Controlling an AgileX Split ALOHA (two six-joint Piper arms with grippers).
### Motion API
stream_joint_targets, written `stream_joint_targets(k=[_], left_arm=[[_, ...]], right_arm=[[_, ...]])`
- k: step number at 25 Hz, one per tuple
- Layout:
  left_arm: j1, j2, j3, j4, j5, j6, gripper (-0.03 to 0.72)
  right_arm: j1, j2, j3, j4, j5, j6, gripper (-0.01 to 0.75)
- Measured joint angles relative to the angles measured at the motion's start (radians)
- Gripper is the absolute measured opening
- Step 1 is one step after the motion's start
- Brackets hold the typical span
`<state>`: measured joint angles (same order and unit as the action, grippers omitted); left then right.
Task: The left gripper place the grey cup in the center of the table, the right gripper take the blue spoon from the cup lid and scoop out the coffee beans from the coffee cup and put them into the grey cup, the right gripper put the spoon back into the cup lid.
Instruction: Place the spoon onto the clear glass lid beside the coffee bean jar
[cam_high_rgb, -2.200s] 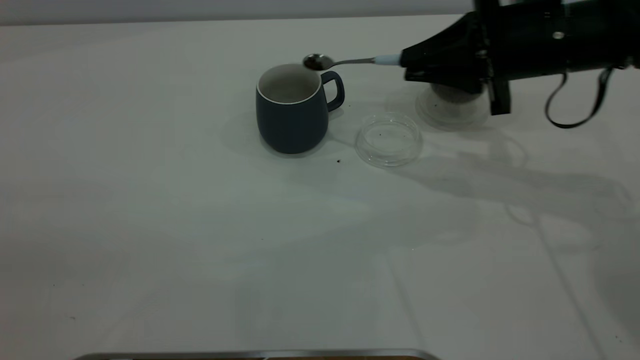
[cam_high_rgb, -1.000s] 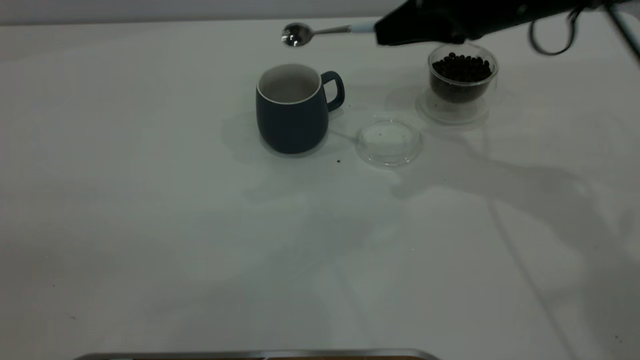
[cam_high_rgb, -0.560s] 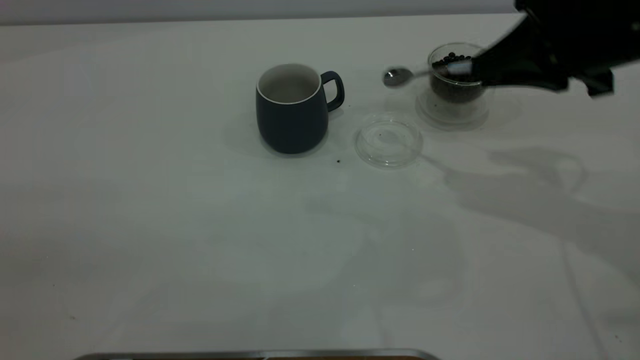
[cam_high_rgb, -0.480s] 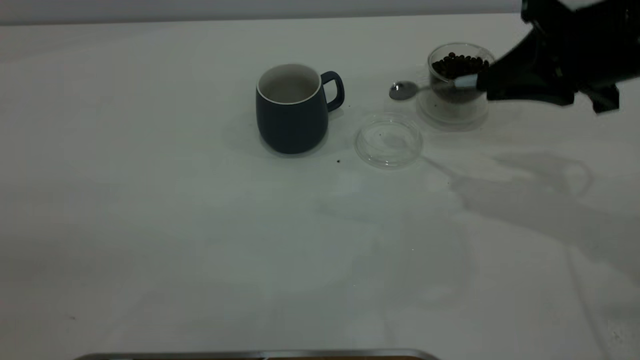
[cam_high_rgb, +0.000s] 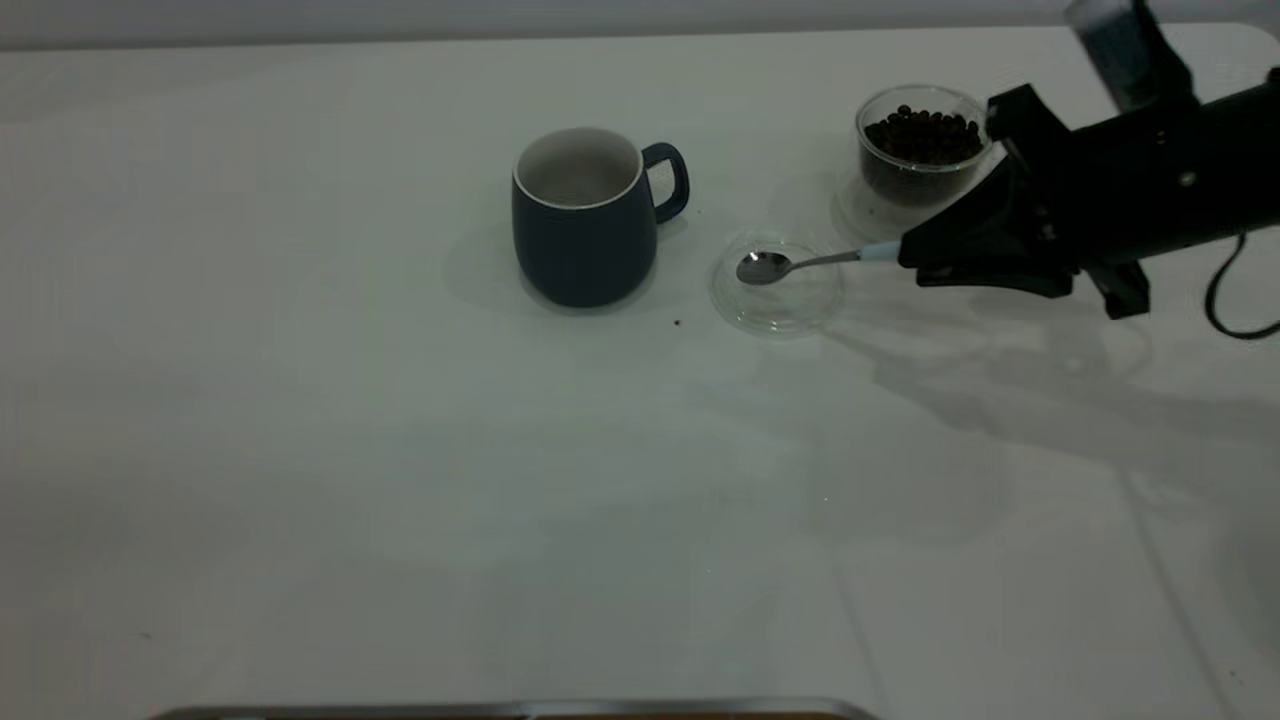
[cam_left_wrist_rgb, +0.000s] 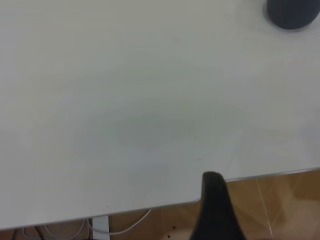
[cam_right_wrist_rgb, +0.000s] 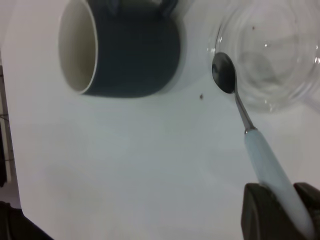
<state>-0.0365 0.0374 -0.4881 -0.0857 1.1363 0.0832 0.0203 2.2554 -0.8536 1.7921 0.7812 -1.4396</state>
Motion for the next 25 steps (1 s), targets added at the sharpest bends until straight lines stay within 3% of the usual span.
stream_joint_targets(k=[10,18,21,25], left_arm=[[0.000,0.000,0.000,0.000,0.000,0.000,0.592],[0.000,0.000,0.000,0.000,0.000,0.000,0.592],[0.000,0.000,0.000,0.000,0.000,0.000,0.592],[0.000,0.000,0.000,0.000,0.000,0.000,0.592]], right_arm=[[0.000,0.127,-0.132,0.000,0.018,0.008,0.112],[0.000,0.152,-0.143,0.000,0.031,-0.001,0.123],[0.000,0.152,-0.143,0.000,0.022,-0.008,0.185],[0.000,0.153,-0.143,0.000,0.021,-0.010,0.413]])
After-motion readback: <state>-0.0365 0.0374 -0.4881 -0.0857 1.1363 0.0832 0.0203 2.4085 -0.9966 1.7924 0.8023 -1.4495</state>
